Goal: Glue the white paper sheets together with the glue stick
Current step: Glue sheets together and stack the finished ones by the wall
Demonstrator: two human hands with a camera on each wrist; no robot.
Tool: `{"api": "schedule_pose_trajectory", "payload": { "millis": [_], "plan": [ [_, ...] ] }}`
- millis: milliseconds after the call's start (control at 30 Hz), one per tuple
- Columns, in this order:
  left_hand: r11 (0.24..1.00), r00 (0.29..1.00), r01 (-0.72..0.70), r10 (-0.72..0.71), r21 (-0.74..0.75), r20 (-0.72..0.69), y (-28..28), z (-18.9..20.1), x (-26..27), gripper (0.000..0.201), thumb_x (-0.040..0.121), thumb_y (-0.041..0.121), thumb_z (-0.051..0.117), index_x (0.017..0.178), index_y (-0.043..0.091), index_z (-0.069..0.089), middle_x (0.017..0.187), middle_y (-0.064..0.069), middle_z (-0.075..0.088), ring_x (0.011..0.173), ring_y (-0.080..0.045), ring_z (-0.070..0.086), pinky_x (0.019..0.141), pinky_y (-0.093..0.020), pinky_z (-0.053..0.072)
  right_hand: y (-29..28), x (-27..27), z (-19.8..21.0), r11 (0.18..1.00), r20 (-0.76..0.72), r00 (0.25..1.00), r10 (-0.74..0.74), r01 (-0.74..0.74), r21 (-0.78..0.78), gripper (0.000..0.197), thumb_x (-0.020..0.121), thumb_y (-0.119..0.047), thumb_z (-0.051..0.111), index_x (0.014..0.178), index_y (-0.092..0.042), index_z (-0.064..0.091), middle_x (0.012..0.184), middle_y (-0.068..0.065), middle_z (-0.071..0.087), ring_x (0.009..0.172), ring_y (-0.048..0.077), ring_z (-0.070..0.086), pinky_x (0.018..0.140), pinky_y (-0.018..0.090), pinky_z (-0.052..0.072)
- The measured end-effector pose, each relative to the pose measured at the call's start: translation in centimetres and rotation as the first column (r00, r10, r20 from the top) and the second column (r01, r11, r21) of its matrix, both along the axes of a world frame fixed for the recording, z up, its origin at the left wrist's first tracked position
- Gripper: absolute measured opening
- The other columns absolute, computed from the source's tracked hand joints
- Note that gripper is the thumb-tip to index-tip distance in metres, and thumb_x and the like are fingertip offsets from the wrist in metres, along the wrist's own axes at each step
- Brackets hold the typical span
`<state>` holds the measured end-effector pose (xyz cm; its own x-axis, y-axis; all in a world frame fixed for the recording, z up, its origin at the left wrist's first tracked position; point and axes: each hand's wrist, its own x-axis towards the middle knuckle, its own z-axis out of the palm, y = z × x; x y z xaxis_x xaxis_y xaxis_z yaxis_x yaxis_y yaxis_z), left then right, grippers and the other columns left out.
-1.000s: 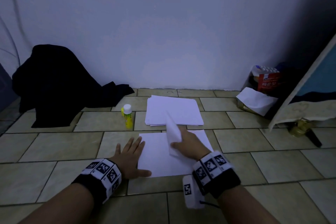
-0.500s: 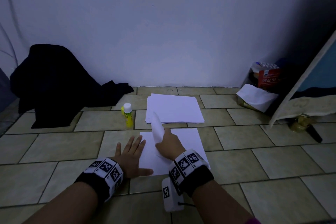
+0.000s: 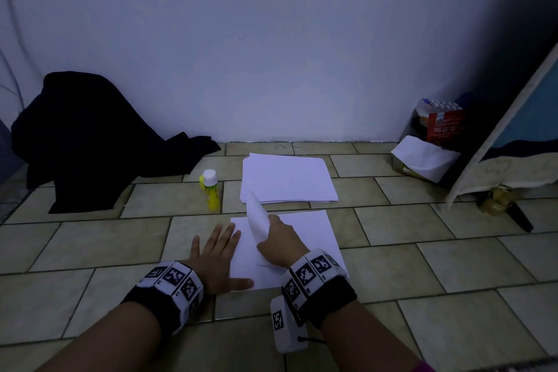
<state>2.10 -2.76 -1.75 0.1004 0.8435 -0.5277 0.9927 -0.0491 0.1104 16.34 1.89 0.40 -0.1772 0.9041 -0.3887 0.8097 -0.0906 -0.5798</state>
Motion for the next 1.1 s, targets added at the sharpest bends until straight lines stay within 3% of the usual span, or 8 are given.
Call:
{"api": "schedule_pose_trajectory", "payload": {
  "millis": [67,167,267,467,567,733,900,1100],
  "plan": [
    [1.000,1.000,0.007,-0.008,-0.007,-0.019,0.2,-0.1,-0.1,0.137,0.051,0.102,0.018,0.149,0.016,-0.023,0.156,-0.001,-0.032,0.144,-0.022,-0.027,0.114,-0.055,-0.012,0.0,0.1,-0.1,1.000,-0.001,1.000,0.001,-0.001,-0.003,0.056,0.090,-0.020,0.052,0.141,-0.013,0.030,0.139,0.010,0.044,0.130,0.030,0.038,0.107,0.053,0.033],
    [1.000,1.000,0.015,-0.015,-0.010,-0.010,0.3,-0.3,-0.1,0.126,0.065,0.094,0.028,0.150,0.016,-0.022,0.156,-0.002,-0.031,0.144,-0.022,-0.027,0.114,-0.055,-0.012,0.0,0.1,-0.3,1.000,0.002,1.000,0.003,-0.003,-0.009,0.057,0.091,-0.020,0.052,0.142,-0.013,0.029,0.141,0.009,0.042,0.133,0.030,0.034,0.109,0.054,0.030],
    [0.999,1.000,0.029,-0.029,-0.023,0.007,0.5,-0.3,-0.3,0.156,0.022,0.105,-0.003,0.150,0.017,-0.022,0.155,-0.001,-0.032,0.144,-0.022,-0.028,0.113,-0.056,-0.013,0.1,0.2,-0.5,1.000,0.001,1.000,0.000,0.000,-0.008,0.057,0.091,-0.021,0.052,0.142,-0.014,0.029,0.142,0.008,0.041,0.135,0.030,0.032,0.110,0.055,0.028],
    [1.000,1.000,-0.003,0.003,0.006,0.000,-0.1,0.2,0.1,0.109,0.085,0.073,0.043,0.150,0.015,-0.022,0.156,-0.003,-0.031,0.144,-0.023,-0.027,0.114,-0.055,-0.013,-0.1,0.3,-0.4,1.000,0.013,1.000,0.006,-0.006,-0.017,0.058,0.091,-0.021,0.053,0.143,-0.015,0.027,0.144,0.007,0.038,0.137,0.029,0.027,0.111,0.057,0.024],
    [1.000,1.000,0.013,-0.013,-0.010,0.003,0.0,0.4,-0.1,0.117,0.076,0.085,0.035,0.150,0.015,-0.023,0.155,-0.002,-0.032,0.144,-0.022,-0.028,0.114,-0.055,-0.013,-0.3,0.5,-0.1,1.000,0.023,1.000,0.004,-0.003,-0.025,0.068,0.090,-0.027,0.058,0.146,-0.016,0.021,0.147,0.006,0.034,0.139,0.029,0.024,0.111,0.058,0.024],
    [0.997,0.997,0.072,-0.071,-0.026,0.023,0.0,0.8,-0.2,0.167,0.006,0.098,-0.019,0.150,0.014,-0.022,0.155,-0.002,-0.032,0.144,-0.023,-0.027,0.114,-0.056,-0.010,-0.6,0.5,0.3,0.998,0.030,0.998,0.051,-0.050,-0.044,0.087,0.081,-0.032,0.070,0.144,-0.025,0.011,0.145,0.009,0.030,0.138,0.032,0.023,0.109,0.059,0.026],
    [0.997,0.998,0.068,-0.068,-0.032,0.003,0.2,1.1,-0.3,0.146,0.040,0.103,0.005,0.152,0.012,-0.017,0.156,-0.005,-0.030,0.145,-0.024,-0.025,0.116,-0.056,-0.007,-0.5,0.5,0.4,0.986,0.140,0.977,0.159,-0.149,-0.078,0.071,0.083,-0.035,0.066,0.142,-0.032,0.028,0.145,0.009,0.028,0.141,0.032,0.014,0.108,0.061,0.025],
    [0.994,0.994,0.090,-0.086,-0.058,0.069,0.4,1.2,-1.2,0.158,0.023,0.104,-0.005,0.149,0.010,-0.024,0.153,-0.003,-0.034,0.144,-0.022,-0.027,0.115,-0.053,-0.009,-0.6,0.4,0.7,0.977,0.186,0.962,0.200,-0.182,-0.109,0.072,0.082,-0.033,0.067,0.145,-0.033,0.031,0.150,0.008,0.020,0.144,0.034,0.005,0.109,0.063,0.020]
  ]
}}
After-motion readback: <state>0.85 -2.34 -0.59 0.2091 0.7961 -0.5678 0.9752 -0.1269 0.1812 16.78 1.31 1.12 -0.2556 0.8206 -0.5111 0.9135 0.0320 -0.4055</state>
